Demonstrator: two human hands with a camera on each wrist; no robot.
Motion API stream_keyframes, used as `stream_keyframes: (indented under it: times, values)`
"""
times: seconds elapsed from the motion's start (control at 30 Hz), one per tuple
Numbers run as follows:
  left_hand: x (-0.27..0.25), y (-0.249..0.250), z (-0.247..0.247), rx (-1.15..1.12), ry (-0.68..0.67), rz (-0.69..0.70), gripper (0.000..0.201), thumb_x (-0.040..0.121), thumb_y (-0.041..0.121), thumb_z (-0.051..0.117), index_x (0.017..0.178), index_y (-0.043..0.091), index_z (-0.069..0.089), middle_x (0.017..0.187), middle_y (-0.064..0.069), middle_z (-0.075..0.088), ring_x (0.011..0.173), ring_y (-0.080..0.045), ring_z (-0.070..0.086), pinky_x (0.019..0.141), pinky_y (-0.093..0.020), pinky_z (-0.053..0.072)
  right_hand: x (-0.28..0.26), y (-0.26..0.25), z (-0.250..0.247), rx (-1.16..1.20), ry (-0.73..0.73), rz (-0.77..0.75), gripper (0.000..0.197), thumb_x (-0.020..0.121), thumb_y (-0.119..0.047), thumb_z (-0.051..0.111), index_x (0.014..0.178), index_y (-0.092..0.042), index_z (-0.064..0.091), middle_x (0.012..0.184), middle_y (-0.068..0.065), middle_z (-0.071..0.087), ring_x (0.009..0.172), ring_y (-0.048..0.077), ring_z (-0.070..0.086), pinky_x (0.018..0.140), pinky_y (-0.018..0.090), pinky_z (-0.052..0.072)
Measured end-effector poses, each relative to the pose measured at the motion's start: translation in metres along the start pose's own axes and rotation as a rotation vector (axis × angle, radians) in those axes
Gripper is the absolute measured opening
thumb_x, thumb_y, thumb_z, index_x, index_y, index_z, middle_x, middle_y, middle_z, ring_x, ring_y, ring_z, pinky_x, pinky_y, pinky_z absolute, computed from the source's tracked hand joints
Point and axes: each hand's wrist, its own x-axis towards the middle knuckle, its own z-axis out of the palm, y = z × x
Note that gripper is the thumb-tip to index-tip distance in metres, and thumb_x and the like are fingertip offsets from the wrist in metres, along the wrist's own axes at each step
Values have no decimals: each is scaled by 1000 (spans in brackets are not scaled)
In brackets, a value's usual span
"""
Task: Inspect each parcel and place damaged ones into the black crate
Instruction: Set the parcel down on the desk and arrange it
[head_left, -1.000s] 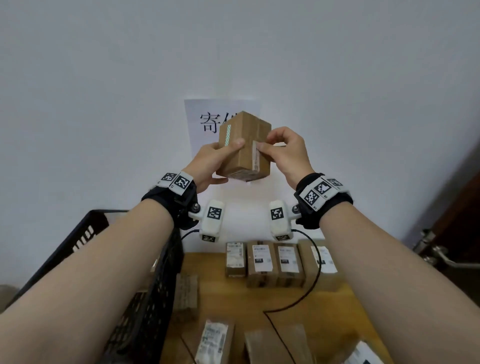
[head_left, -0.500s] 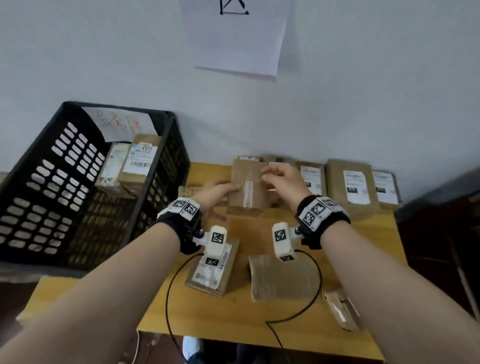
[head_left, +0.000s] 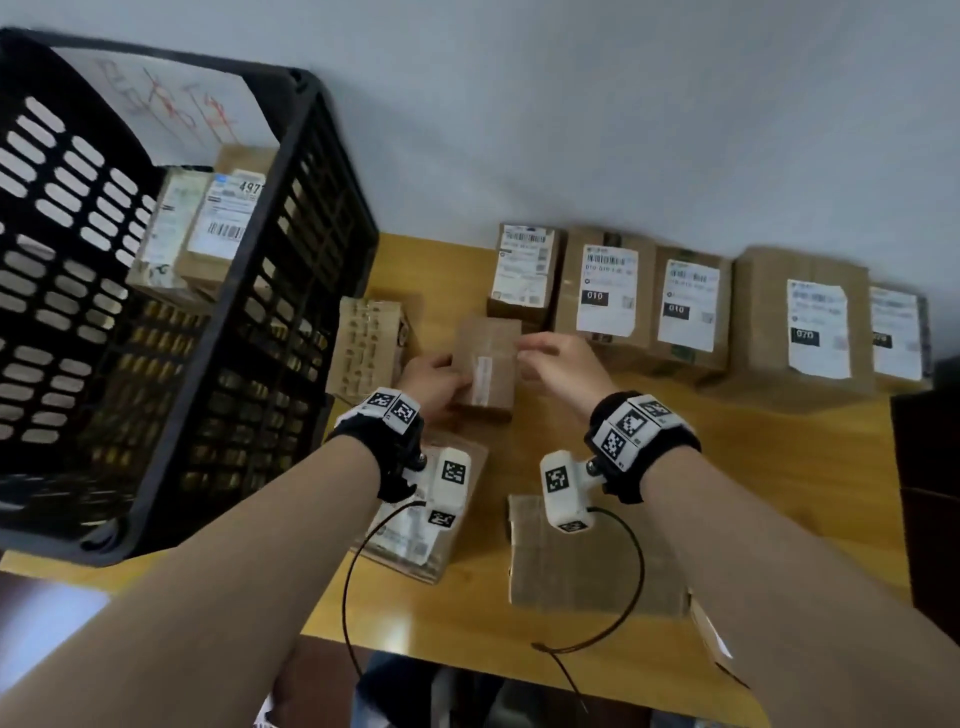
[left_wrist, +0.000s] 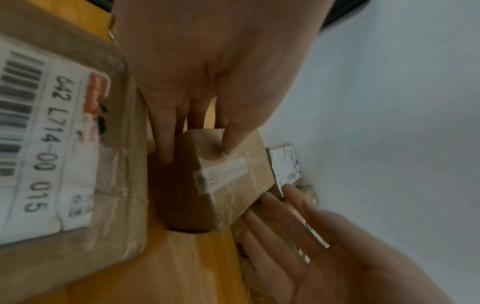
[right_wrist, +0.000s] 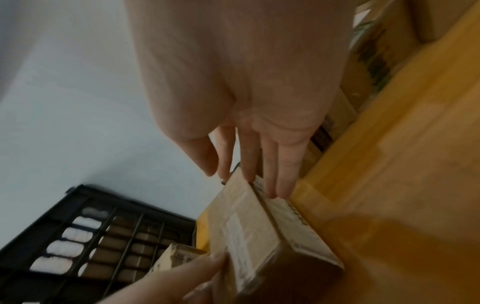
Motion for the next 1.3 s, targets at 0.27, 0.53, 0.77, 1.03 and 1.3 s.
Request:
stream_keyframes:
  times: [0.27,0.53,0.77,1.03,1.3]
  values:
    - [10,5,-3,44,-29,-19,41,93,14,75,134,14,68,119,-11,75,100,-23,72,94,-38,58,1,-33,11,-401,-156,6,56,112,-43,29,86,-6,62,67,4,48,63,20,51,58,33,32]
    - [16,2,-9,47,-55,-34,41,89,19,80,129,21,68,120,-7,75,109,-27,71,102,-46,56,17,-26,21,-570,-203,60,47,112,-34,33,86,-7,62,71,6,53,61,18,48,55,32,31]
    - [20,3,-10,-1,-99,-76,43,91,13,78,132,18,66,113,-6,72,92,-18,68,72,-30,55,21,-31,23,-647,-238,57,53,112,-38,30,96,-3,67,77,9,58,71,23,55,61,34,36]
    - [11,6,-15,-23,-137,-113,52,97,14,71,146,17,52,130,-8,68,118,-27,65,107,-49,52,13,-16,6,-294,154,38,46,111,-38,35,100,-8,68,91,13,69,79,26,66,68,33,49]
    - [5,12,-21,73,-180,-97,35,98,6,66,130,19,58,121,-6,70,110,-25,66,93,-43,57,7,-24,19,-64,121,186,48,109,-41,38,106,-9,73,97,10,76,86,29,74,88,47,61]
